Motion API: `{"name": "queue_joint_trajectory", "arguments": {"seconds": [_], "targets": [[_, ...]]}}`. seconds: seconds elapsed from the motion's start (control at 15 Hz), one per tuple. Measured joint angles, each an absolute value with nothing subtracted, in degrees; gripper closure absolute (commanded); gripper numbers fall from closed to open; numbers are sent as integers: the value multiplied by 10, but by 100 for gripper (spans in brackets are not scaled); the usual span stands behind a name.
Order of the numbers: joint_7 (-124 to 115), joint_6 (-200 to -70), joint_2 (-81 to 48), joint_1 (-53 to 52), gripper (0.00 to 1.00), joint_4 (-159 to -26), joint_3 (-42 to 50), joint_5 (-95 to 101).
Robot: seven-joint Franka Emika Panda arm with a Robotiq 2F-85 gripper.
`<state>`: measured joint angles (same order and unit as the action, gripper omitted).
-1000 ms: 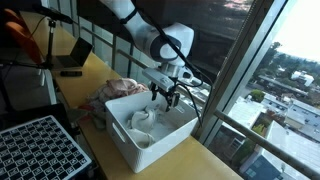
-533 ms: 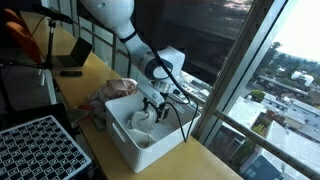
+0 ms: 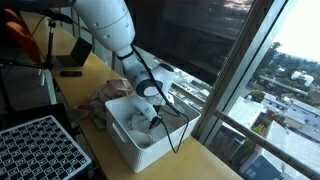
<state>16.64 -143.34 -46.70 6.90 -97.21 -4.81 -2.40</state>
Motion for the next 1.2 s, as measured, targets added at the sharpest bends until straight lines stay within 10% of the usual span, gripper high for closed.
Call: {"name": "queue_joint_trajectory", "arguments": {"seconds": [0.4,1.2], "targets": [[168,-1470,-457,78,99,-991,-45,-24],[125,-1500,-206,70,97,-1075,-50,-25]]}}
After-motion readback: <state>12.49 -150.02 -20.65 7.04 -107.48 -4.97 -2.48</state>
